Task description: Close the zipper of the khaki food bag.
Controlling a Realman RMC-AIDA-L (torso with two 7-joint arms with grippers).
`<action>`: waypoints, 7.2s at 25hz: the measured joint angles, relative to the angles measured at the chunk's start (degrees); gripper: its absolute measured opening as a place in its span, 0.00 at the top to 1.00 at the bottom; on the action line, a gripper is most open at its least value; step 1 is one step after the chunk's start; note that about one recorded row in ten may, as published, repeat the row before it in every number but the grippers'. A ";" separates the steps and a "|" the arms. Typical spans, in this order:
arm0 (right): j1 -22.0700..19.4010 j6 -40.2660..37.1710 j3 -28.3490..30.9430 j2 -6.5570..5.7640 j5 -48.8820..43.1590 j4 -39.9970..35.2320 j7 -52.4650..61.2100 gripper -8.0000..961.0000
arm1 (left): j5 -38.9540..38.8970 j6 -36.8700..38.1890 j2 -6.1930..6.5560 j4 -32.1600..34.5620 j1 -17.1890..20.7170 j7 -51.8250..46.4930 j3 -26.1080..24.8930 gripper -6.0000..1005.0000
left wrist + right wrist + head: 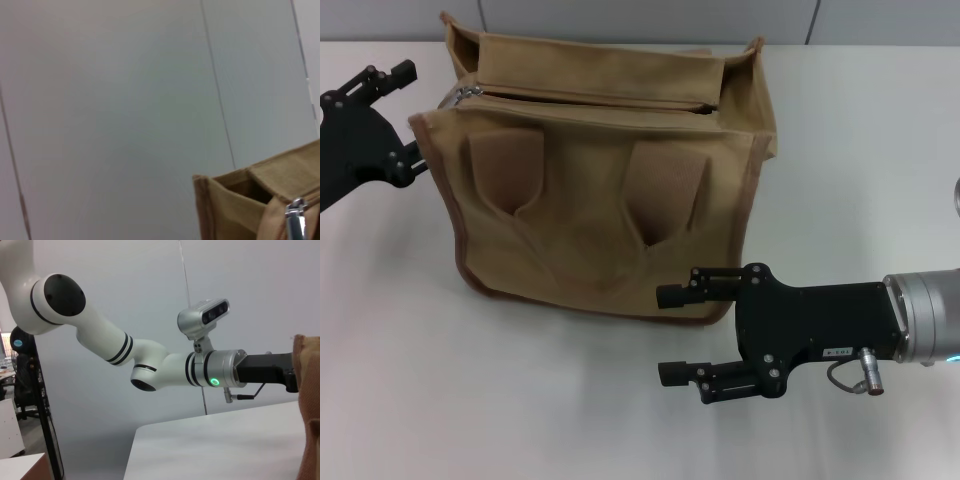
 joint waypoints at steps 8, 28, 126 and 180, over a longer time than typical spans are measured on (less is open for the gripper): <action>0.51 0.11 -0.01 0.00 -0.02 0.00 0.49 0.22 | -0.09 0.80 -0.45 0.00 0.44 3.51 -0.67 0.38; 8.74 -5.23 0.15 0.16 17.74 -0.13 28.15 0.22 | -10.37 7.60 -2.50 -0.58 2.11 2.64 -0.83 0.97; -0.45 29.18 -21.47 -0.23 35.90 -15.79 40.68 0.99 | -14.92 11.33 -2.38 -6.26 2.38 -2.51 -3.63 0.86; -0.75 2.91 -4.64 0.05 4.44 -2.68 5.38 0.17 | 9.43 28.03 5.36 5.56 6.19 -27.78 18.81 0.17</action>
